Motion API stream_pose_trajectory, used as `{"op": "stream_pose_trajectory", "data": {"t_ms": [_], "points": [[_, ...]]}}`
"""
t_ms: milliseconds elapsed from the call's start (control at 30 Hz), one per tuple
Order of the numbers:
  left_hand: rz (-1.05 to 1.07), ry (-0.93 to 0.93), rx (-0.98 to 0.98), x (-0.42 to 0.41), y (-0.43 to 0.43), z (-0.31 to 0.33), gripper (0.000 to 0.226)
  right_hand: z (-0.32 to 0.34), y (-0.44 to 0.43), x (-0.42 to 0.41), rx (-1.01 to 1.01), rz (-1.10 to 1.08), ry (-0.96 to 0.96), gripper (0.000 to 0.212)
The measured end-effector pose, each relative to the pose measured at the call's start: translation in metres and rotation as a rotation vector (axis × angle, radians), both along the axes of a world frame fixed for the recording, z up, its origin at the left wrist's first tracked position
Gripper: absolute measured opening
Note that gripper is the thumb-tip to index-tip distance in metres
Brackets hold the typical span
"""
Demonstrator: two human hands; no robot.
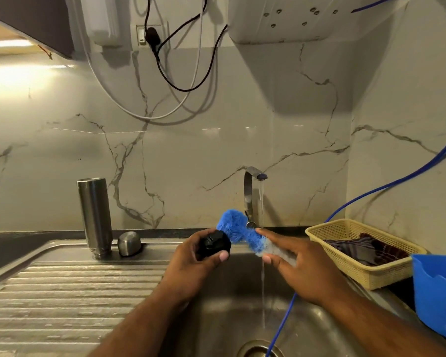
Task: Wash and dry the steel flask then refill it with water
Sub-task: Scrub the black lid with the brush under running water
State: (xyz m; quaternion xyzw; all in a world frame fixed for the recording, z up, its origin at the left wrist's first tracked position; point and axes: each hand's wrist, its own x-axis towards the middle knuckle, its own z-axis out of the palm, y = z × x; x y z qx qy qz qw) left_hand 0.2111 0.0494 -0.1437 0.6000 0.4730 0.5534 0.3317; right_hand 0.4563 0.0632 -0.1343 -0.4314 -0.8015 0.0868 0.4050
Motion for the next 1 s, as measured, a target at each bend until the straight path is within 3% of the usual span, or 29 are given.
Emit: {"op": "stream_pose_trajectory", "data": {"t_ms": [133,200,400,567,833,1000], "points": [[-0.153,-0.453,-0.07,-0.006,0.007,-0.001,0.051,0.0,-0.007,-0.008,-0.015,0.072,0.042,0.056],[-0.214,-0.565,-0.098,-0.008,0.007,0.002,0.05,0.0,-0.007,-0.01,0.003,0.033,0.044,0.057],[-0.248,-0.613,-0.073,-0.005,0.001,0.008,0.045,0.001,-0.013,-0.01,-0.007,0.078,0.112,0.055],[-0.21,-0.478,-0.075,0.0,-0.004,0.008,0.048,0.001,-0.01,-0.009,-0.026,0.048,0.133,0.055],[-0.254,-0.525,-0.104,0.005,-0.007,0.011,0.048,0.002,-0.011,-0.008,-0.014,-0.001,0.088,0.053],[-0.309,-0.646,-0.192,0.003,-0.007,0.009,0.05,0.001,-0.009,-0.01,-0.042,0.037,0.111,0.054]]}}
